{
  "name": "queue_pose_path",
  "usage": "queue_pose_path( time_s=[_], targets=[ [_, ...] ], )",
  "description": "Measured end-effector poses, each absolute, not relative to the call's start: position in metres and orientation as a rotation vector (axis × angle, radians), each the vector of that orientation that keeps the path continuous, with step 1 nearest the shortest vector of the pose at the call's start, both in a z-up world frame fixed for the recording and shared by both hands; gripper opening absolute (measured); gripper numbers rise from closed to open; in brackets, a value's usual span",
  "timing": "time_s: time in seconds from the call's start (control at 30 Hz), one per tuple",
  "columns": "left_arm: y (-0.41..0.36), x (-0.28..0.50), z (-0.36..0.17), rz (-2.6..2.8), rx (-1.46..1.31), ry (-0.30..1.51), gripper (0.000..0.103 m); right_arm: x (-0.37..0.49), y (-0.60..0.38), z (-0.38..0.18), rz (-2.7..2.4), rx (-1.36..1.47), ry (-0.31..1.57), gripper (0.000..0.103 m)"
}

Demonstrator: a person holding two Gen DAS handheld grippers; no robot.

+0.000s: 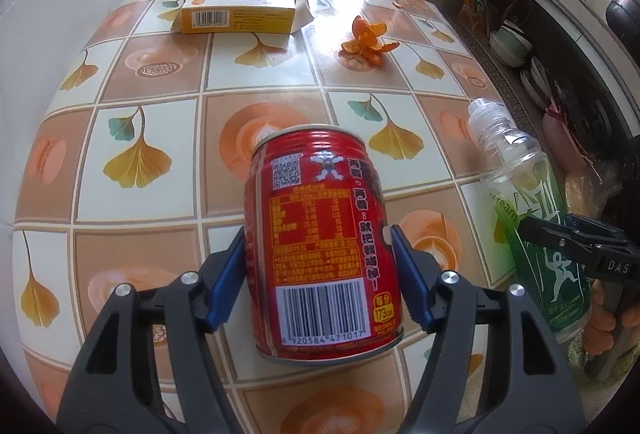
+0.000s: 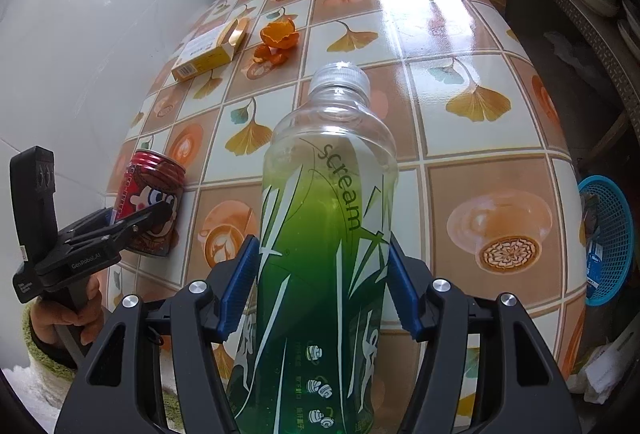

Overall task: Collect trash
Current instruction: 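Grasp the green-labelled bottle with the right tool while the left tool grasps the red can, then lift the red can and green-labelled bottle from the table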

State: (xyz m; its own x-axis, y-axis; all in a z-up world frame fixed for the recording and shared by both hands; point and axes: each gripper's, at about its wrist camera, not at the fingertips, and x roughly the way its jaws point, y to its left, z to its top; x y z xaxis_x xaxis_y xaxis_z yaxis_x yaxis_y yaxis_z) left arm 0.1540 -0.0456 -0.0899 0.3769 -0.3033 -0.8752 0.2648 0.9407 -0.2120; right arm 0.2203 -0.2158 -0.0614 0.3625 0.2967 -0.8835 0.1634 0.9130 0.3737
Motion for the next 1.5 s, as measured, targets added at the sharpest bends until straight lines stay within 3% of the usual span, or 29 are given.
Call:
queue_pose_path(
  time_s=[0.4,1.1,1.5],
  targets=[
    [-0.051,0.148,-0.088,-0.337,0.029,1.087,0.064,0.226,-0.229,-0.071,0.155,0.595,1.244,0.063],
    [-0.052,0.144,-0.083,-0.321,0.061,1.044,0.064,0.232,-0.222,-0.084,0.150,0.605,1.272,0.063],
    [-0.050,0.144,-0.078,-0.320,0.057,1.027,0.064,0.225,-0.226,-0.078,0.133,0.602,1.236,0.057]
  ],
)
